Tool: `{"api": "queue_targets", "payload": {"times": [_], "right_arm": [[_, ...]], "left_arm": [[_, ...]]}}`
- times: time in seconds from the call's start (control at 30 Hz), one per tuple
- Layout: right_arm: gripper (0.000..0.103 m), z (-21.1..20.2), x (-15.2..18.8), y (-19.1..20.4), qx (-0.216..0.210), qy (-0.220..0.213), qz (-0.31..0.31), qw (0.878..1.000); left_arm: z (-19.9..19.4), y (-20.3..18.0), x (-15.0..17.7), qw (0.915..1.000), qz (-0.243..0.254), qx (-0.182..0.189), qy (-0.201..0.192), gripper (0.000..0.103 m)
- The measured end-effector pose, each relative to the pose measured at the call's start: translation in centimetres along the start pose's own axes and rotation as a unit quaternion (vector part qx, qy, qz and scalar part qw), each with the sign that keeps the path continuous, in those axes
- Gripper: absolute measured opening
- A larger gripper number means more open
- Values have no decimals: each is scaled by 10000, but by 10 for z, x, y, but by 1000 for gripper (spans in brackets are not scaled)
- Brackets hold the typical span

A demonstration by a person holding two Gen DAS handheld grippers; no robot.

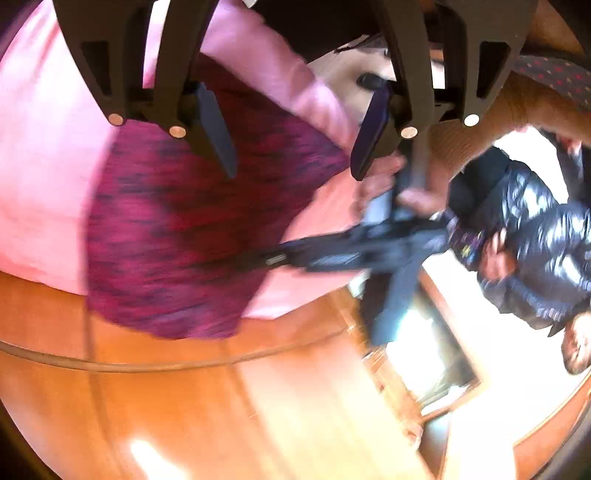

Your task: Fold small clothes

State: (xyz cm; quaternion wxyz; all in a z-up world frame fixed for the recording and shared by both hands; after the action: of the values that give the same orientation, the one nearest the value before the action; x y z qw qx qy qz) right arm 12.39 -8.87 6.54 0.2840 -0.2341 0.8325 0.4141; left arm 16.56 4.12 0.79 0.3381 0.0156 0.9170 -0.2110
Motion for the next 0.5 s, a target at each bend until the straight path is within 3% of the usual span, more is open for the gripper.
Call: {"api": "queue_targets", "payload": {"times": [0.1, 0.17, 0.23, 0.37, 0.5], "right_arm": [[59, 12, 3, -38, 400, 96, 440, 9982], [55, 33, 6, -49, 409, 219, 557, 9974], [55, 49, 4, -62, 510, 232, 540, 9970], [56, 63, 2, -57, 825, 328, 286, 9956], [57, 48, -6, -54, 661, 397, 326, 9965]], "left_arm": [[4, 12, 4, 9994, -15, -337, 33, 13], [16, 29, 13, 9973, -177, -687, 187, 14], [31, 41, 27, 9936, -164, -1082, 291, 21], [29, 46, 32, 9924, -575, -1058, 247, 21], [26, 31, 31, 9905, -311, -1334, 138, 21]]}}
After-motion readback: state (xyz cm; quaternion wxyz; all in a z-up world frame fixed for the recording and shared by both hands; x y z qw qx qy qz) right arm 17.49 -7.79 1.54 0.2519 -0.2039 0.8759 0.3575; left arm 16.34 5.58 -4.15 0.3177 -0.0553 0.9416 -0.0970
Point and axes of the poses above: each gripper's, at about its wrist camera, not at the fingertips, and z roughly the way its jaws point, y to its left, x to its underside, the point moved 4 cm from there along z, roughly the way its jaws point, and after that the axes turned 13 degrees about -x, right-handed, at the moved point
